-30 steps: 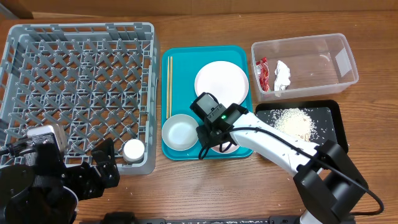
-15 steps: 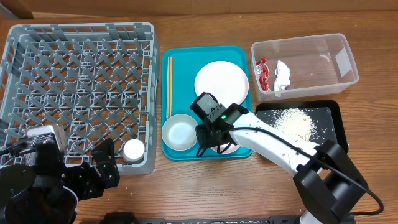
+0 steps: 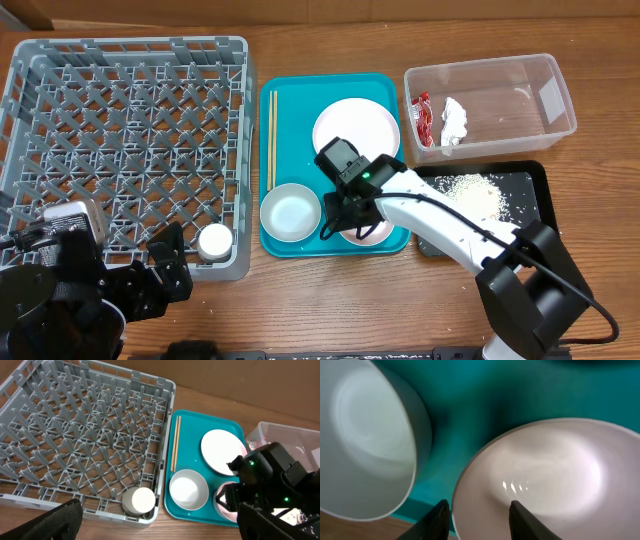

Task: Sort waste into correct bins and load items into the dishwasher

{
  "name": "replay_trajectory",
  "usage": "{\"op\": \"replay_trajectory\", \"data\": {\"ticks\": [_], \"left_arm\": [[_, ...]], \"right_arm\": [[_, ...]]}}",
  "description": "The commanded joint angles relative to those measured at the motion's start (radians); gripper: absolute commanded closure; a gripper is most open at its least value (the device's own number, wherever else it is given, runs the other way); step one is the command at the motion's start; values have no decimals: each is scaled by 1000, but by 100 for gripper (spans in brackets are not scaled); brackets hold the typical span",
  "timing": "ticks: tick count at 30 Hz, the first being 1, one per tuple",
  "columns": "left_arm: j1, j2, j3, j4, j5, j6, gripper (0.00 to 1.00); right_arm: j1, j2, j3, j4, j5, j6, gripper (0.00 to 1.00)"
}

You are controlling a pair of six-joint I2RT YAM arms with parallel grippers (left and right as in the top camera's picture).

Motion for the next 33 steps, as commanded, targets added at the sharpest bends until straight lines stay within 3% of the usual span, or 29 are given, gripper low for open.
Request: {"op": "replay_trajectory", "data": {"ticks": [1,7,14,16,17,18,29,33], "left_arm": [[-6,2,6,2,11,13,0],[-6,2,6,2,11,13,0],[-6,2,6,2,11,13,0],[-6,2,6,2,11,13,0],[-6,2,6,2,11,13,0],[-6,2,6,2,11,13,0],[-6,2,6,2,11,13,0],[-6,2,6,2,11,13,0]], "right_arm": [[-1,5,96,-59,60,-80,59],[-2,-22,179,-104,61,-94,58],[-1,-150,216,-82,61,-101,46],[-1,-196,238,-107,61,-102,37],[-1,-221,251,-121,61,-101,4],[-1,-242,259,-127,61,-101,0],[-85,-478,261,-299,195,-110,0],[-179,-601,261,-302,199,-208,0]]}}
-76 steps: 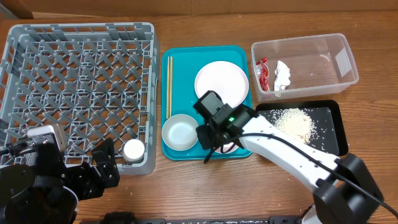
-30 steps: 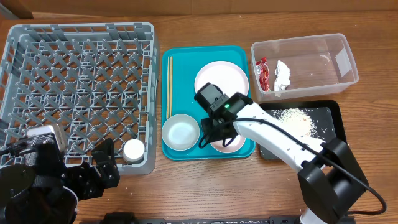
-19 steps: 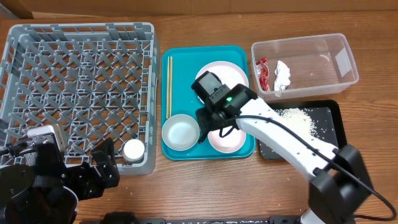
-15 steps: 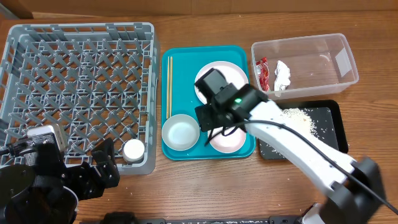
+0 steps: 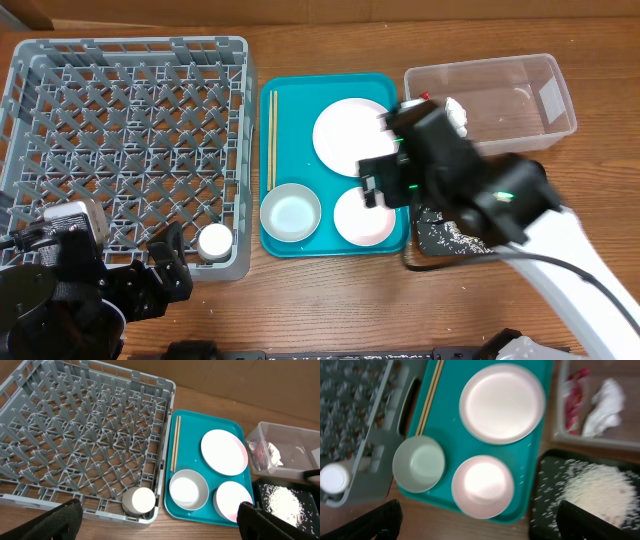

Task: Sort waste into correct bins and load items into the dishwasher

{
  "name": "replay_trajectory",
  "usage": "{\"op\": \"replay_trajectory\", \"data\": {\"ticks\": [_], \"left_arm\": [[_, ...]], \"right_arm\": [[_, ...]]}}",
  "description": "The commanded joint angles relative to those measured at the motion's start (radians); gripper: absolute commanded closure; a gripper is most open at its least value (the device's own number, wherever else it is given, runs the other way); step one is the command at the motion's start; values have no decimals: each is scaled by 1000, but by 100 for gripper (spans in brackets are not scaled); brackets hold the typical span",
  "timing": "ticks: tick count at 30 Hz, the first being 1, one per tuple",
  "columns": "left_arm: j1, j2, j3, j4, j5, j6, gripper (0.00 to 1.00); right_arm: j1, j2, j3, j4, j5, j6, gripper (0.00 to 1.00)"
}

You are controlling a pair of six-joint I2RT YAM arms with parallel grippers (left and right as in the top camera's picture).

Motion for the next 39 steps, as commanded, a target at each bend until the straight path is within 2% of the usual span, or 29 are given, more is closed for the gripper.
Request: {"op": "replay_trajectory", "data": {"ticks": [1,6,8,13,19,30,36,39], "left_arm": [[-6,2,6,2,11,13,0],[-6,2,6,2,11,13,0],[-6,2,6,2,11,13,0],[-6,2,6,2,11,13,0],[-6,2,6,2,11,13,0],[-6,2,6,2,11,13,0],[-6,2,6,2,11,13,0],[-6,2,6,2,11,13,0]], "right_arm": [[-74,-141,17,6,40,-111,0],[-183,-333,-32,119,36,-350,0],[-249,-423,-88,179,20,-394,0],[-455,-646,-310,319,-53,-394,0],[-657,-936,-745,602,-74,-394,0],[-693,-1319,-1337,1036,-92,-390,0],[-692,-1328,-1503,1252,-100,-390,0],[-691,-1328,-1512,1240,-93,-390,0]]}}
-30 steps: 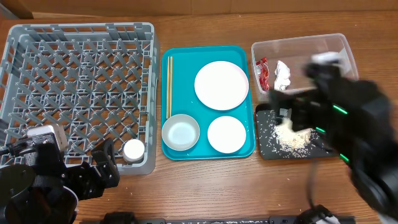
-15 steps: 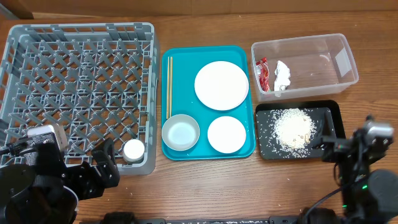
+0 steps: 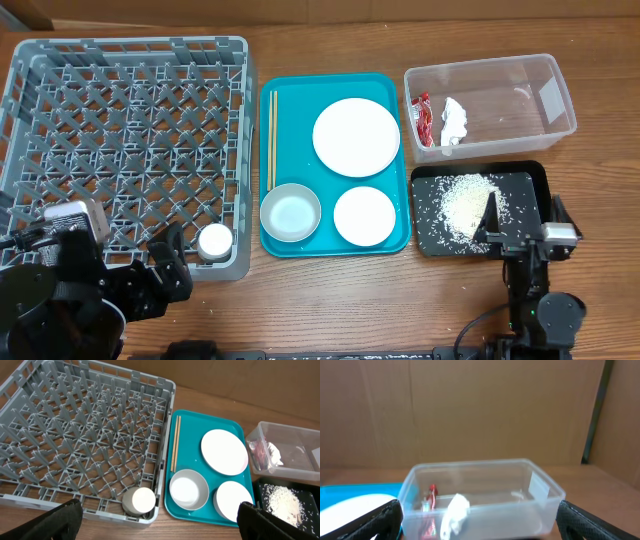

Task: Sort waste into correct bins and load items into the dishwasher

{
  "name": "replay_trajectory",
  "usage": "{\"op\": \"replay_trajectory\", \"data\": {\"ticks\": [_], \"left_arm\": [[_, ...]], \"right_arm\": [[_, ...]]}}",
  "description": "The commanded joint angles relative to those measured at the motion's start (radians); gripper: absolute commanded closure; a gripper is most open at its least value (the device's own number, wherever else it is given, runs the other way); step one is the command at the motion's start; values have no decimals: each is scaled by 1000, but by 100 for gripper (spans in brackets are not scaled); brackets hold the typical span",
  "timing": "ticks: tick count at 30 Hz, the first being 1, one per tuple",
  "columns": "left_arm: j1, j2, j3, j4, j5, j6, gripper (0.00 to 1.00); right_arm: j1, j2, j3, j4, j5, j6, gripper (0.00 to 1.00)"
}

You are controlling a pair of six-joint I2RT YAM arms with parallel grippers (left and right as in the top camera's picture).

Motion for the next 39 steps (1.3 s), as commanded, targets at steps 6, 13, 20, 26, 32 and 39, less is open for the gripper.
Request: {"op": "replay_trajectory", "data": {"ticks": [6,13,20,26,32,39], "left_arm": [[-6,2,6,2,11,10,0],[-6,2,6,2,11,10,0],[-6,2,6,2,11,10,0],[-6,2,6,2,11,10,0],[-6,2,6,13,74,-7,0],[-6,10,6,66,176,-143,0]], "right_arm": [[-1,-13,-11,-50,2,-3,0],[-1,-9,-11,-110,2,-3,0],[-1,-9,-11,-110,2,-3,0],[-1,-9,-11,-110,2,-3,0],[-1,-9,-11,-110,2,-3,0],[-1,-9,-11,-110,2,-3,0]]}}
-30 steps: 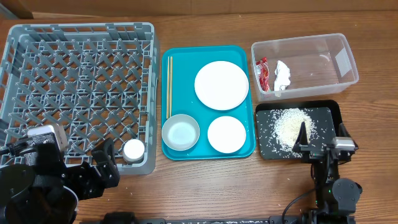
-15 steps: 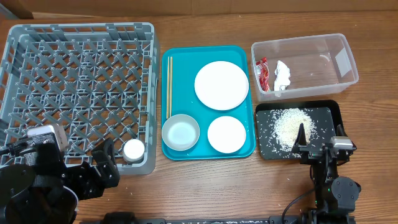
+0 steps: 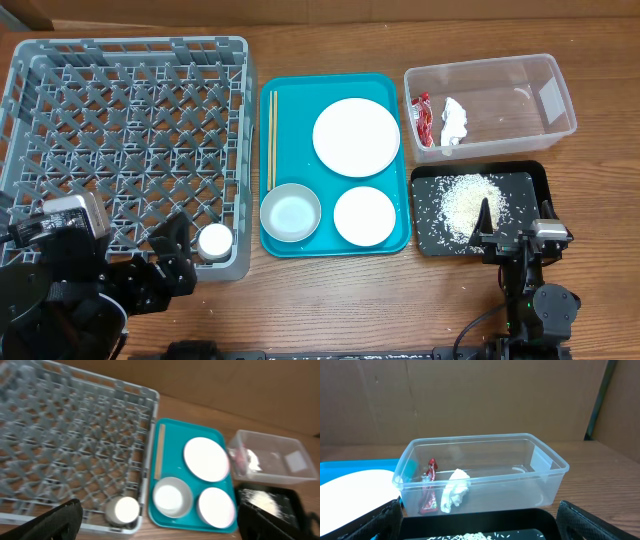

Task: Sort waste into correct bins and load items into the dishwasher

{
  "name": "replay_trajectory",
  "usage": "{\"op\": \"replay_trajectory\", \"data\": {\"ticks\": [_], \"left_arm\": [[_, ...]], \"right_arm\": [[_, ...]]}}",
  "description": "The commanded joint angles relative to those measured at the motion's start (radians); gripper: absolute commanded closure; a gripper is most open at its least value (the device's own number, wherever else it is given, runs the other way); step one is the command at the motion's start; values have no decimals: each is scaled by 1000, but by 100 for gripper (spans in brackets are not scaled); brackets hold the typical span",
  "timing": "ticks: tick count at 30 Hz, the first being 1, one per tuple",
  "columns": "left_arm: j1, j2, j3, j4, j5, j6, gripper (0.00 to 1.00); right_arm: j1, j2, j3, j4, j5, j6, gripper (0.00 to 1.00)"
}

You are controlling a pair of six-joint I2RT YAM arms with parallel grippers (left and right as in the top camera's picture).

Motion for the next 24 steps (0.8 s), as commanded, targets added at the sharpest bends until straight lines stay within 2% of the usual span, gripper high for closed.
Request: {"op": "replay_trajectory", "data": {"ticks": [1,6,10,13,17,18,20,21,22,23,24], "left_arm": [[-6,9,6,7,123,-142,0],[-6,16,6,30,168,-155,0],[-6,66,6,21,132,-150,0],[-6,151,6,-21,132,-127,7],[-26,310,6,-84,106,-97,22],[-34,352,6,-85,109,-95,21],[-37,425,6,-75,171,-94,0],[-37,462,6,-55,218,-89,2],[-42,495,6,-34,260,-71,15],[-56,534,6,-11,296,-49,22],[-80,573,6,5,291,-48,26]], "right_arm": [[-1,-8,-10,5,1,-4,0],[-1,-8,-10,5,1,-4,0],[-1,-8,-10,5,1,-4,0],[-1,-8,-10,5,1,-4,0],[-1,-8,-10,5,1,-4,0],[-1,-8,-10,5,1,-4,0],[-1,-8,-10,5,1,-4,0],[-1,-8,-10,5,1,-4,0],[-1,-8,-10,5,1,-4,0],[-1,-8,-10,5,1,-4,0],[-1,-8,-10,5,1,-4,0]]}}
